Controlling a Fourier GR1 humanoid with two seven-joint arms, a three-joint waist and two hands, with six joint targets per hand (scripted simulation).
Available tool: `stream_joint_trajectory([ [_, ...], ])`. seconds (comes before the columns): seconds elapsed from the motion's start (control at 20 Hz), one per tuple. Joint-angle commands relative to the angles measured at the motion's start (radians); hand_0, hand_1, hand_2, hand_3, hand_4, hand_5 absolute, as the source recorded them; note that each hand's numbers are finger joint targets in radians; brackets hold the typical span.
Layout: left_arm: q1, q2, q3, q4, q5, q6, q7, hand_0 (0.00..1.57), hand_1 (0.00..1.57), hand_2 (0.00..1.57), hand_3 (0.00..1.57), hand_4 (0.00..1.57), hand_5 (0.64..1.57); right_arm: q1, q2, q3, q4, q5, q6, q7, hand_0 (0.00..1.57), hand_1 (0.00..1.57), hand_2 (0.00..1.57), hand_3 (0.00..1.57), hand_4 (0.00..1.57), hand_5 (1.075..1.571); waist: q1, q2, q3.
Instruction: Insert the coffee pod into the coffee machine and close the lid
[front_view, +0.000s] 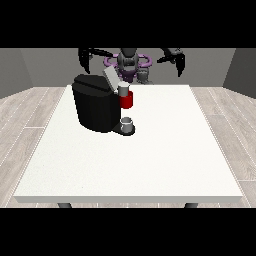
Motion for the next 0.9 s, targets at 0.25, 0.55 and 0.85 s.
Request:
stream_joint_trajectory([
  [0.25, 0.067, 0.027, -0.030, -0.202, 0.060, -0.026, 0.051, 0.00, 0.00, 0.00, 0.00, 0.38, 1.571, -0.116, -0.030, -0.006, 0.100, -0.012, 0.009, -0.006, 0.00, 0.00, 0.00, 0.00, 0.00, 1.571, 0.010, 0.104, 0.0002],
  [0.55, 0.010, 0.090, 0.050, -0.149, 0.073, 0.043, 0.020, 0.00, 0.00, 0.00, 0.00, 0.34, 1.571, -0.169, 0.048, 0.091, 0.059, 0.013, 0.006, 0.022, 0.00, 0.00, 0.00, 0.00, 0.00, 1.571, -0.088, 0.150, -0.0003],
  [0.85, 0.081, 0.051, -0.036, -0.279, 0.064, 0.043, 0.125, 0.00, 0.00, 0.00, 0.00, 0.35, 1.571, -0.215, 0.032, 0.080, 0.144, 0.037, -0.009, -0.004, 0.00, 0.00, 0.00, 0.00, 0.07, 1.571, -0.019, 0.140, 0.0001],
])
